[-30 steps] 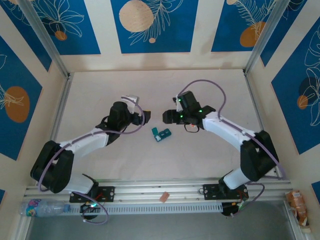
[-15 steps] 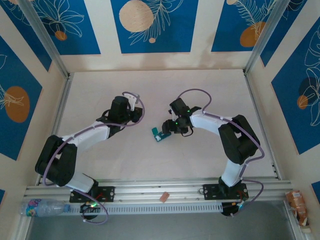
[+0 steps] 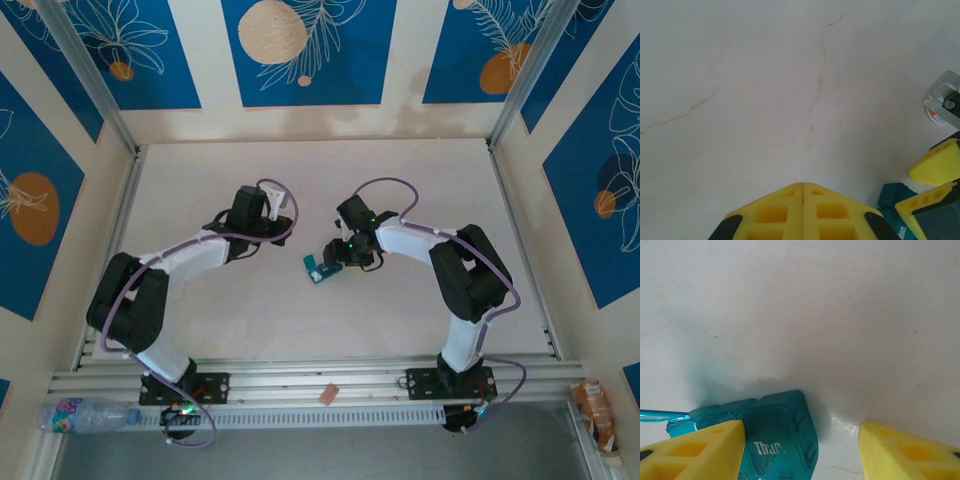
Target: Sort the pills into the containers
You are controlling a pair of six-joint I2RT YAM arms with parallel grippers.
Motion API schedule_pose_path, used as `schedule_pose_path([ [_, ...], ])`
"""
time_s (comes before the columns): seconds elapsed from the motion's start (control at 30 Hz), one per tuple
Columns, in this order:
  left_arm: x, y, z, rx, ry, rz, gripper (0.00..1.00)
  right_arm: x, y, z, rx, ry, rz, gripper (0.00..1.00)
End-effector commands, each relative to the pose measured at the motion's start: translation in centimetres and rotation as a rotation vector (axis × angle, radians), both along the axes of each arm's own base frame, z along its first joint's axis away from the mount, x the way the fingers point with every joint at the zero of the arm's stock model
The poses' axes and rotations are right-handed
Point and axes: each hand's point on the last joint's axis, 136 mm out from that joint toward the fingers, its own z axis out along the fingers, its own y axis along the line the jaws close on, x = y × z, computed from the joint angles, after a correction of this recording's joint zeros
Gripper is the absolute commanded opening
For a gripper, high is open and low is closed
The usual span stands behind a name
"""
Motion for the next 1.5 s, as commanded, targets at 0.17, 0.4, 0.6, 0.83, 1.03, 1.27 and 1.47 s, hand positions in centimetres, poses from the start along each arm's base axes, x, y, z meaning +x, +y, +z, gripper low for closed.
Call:
schedule_pose_path([
  [0.17,-1.1,-2.0,-2.1,-0.047,0.173,-0.074,0.00,-0.9,-0.8,-1.4,-0.041,0.053,-0.006,0.60],
  [0.4,-2.2,-3.0,-4.2,-0.038,0.256,-0.113,0.00,-1.0,-1.0,-1.8,-0.049,0.058,-0.017,0.59],
  [0.6,-3.3,-3.6,-5.2,-0.038,0.300,-0.142,0.00,-1.2,-1.0,-2.0,-0.055,0.061,-0.022,0.58],
  [0.83,-4.8,-4.7,-5.6,-0.066,0.340,-0.192,0.00,-1.4,-1.1,-2.4,-0.061,0.068,-0.029,0.58],
  [1.03,-6.2,-5.8,-5.1,-0.090,0.354,-0.229,0.00,-1.5,-1.1,-2.4,-0.062,0.070,-0.035,0.58],
  [1.27,-8.0,-6.0,-4.1,-0.106,0.343,-0.254,0.00,-1.7,-1.3,-2.6,-0.070,0.072,-0.037,0.57],
  [1.47,-9.7,-6.3,-4.0,-0.115,0.341,-0.272,0.00,-1.7,-1.4,-2.7,-0.073,0.074,-0.038,0.57],
])
